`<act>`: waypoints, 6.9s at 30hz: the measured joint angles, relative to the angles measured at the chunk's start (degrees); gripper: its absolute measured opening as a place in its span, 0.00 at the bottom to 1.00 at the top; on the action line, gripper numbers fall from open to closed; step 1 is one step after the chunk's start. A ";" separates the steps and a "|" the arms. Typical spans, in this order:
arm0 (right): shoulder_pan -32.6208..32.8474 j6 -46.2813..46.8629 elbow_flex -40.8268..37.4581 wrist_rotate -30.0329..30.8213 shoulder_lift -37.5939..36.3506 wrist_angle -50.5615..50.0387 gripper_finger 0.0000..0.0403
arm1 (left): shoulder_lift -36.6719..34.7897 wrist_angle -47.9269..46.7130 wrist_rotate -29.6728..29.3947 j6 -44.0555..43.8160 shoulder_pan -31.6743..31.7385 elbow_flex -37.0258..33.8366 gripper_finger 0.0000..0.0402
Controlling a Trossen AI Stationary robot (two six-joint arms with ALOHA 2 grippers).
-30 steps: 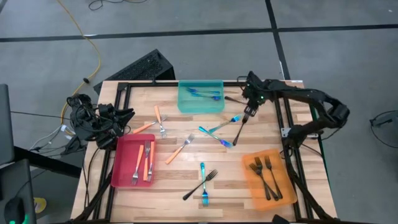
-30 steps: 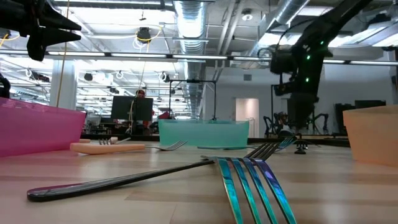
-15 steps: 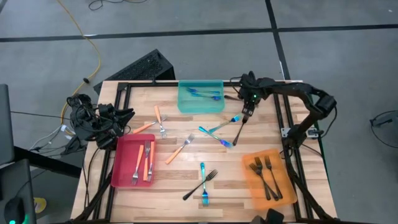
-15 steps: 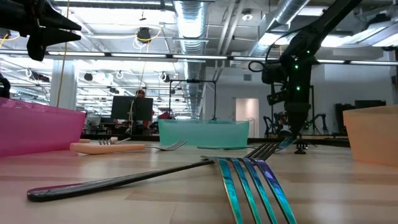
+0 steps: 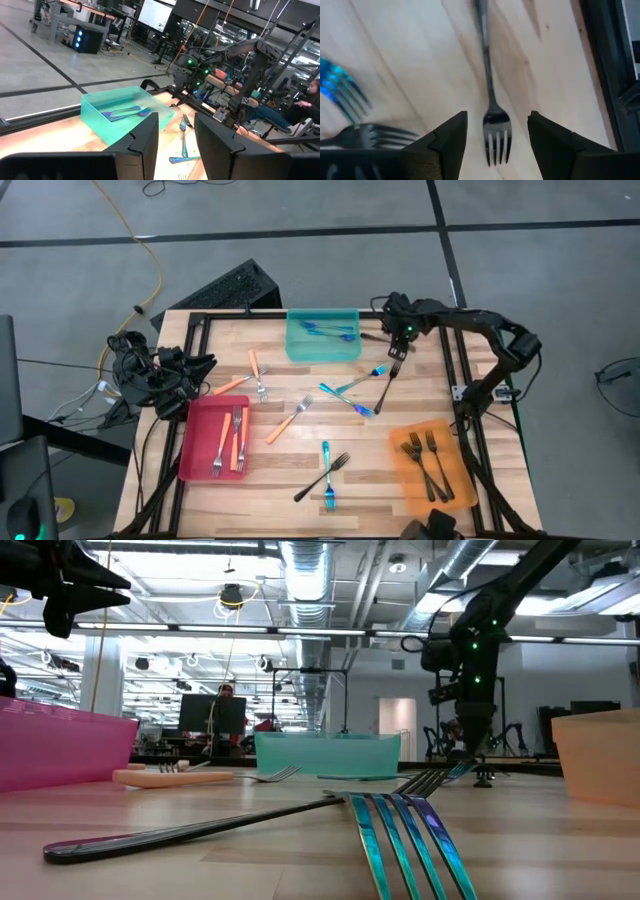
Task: Sort silverware by color (type)
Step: Put the black fork into the orange bin
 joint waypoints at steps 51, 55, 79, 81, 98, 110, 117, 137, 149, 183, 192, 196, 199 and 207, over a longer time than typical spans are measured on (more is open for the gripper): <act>3.53 0.63 3.34 1.21 8.14 -3.22 0.03 | -0.02 0.00 -0.07 0.00 0.00 0.00 0.28; 4.42 0.45 3.34 1.17 2.39 -3.20 0.03 | -0.02 0.00 -0.04 0.00 -0.01 0.00 0.28; 5.53 -6.02 3.39 3.30 8.77 2.38 0.65 | -0.02 0.00 -0.10 0.00 0.00 0.00 0.28; 5.53 -6.53 3.78 3.25 9.54 2.54 0.65 | -0.02 0.01 -0.11 0.01 0.00 0.00 0.28; 4.57 -6.30 4.91 1.11 13.57 1.22 0.41 | -0.02 0.00 -0.31 0.02 0.00 0.00 0.28; 4.74 -3.91 4.80 1.03 13.68 0.17 0.07 | -0.02 0.00 -0.26 0.01 0.00 0.00 0.28; 4.57 -1.36 4.43 2.04 10.47 -0.74 0.06 | -0.02 0.00 -0.24 0.01 0.00 0.00 0.28; 2.75 5.94 4.61 1.55 -8.38 -11.16 0.06 | -0.02 0.01 0.02 0.02 0.00 0.00 0.28; 13.72 9.32 4.65 1.57 -14.54 -12.72 0.06 | -0.02 0.01 0.00 0.00 0.00 0.00 0.28; 59.11 62.77 4.72 4.93 -18.93 -16.52 0.06 | -0.02 0.02 0.00 0.00 0.00 0.00 0.28; 73.83 87.42 4.72 10.80 -18.93 -24.88 0.06 | -0.02 0.02 0.00 0.00 -0.02 0.00 0.28; 80.19 99.28 4.72 11.13 -18.91 -28.50 0.06 | -0.02 0.01 0.01 0.00 -0.01 0.00 0.28; 84.59 107.38 4.72 11.19 -18.91 -30.95 0.06 | -0.02 0.01 0.01 -0.02 0.00 0.00 0.28; 94.53 125.78 4.26 11.17 -18.89 -34.22 0.06 | -0.02 0.00 0.46 -0.16 0.00 0.00 0.28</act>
